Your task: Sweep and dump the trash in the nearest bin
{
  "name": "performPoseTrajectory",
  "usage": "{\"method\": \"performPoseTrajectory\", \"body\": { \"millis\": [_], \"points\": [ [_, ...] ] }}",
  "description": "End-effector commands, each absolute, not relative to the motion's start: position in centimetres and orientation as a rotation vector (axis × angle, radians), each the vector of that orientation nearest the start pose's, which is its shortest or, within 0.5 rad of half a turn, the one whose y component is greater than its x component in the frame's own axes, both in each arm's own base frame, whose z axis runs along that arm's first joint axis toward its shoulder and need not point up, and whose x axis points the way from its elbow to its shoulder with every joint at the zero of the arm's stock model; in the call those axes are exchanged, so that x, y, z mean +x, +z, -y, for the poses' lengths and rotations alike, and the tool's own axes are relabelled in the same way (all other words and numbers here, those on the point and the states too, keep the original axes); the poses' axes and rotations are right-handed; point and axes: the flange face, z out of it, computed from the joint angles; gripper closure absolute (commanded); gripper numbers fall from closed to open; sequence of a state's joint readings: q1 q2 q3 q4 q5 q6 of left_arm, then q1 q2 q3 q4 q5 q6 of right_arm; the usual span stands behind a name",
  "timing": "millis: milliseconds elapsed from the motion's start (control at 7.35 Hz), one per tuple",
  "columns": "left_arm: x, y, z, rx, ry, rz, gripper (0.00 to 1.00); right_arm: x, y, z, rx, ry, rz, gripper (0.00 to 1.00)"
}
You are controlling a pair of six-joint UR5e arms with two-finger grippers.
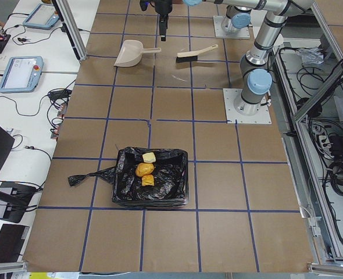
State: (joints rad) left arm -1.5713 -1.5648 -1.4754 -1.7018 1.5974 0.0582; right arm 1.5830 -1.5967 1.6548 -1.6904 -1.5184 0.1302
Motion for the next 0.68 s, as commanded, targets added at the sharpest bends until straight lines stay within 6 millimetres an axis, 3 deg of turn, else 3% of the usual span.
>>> {"method": "performPoseTrajectory", "body": {
  "millis": [0,544],
  "points": [
    [-13.40,51.98,48.38,0.075,0.058,-3.118,0.00,14.46,47.21,48.45,0.184,-0.091,-3.077,0.00],
    [-13.61,52.27,48.42,0.077,0.048,-3.116,0.00,14.49,47.06,48.41,0.186,-0.085,-3.074,0.00]
  ]
}}
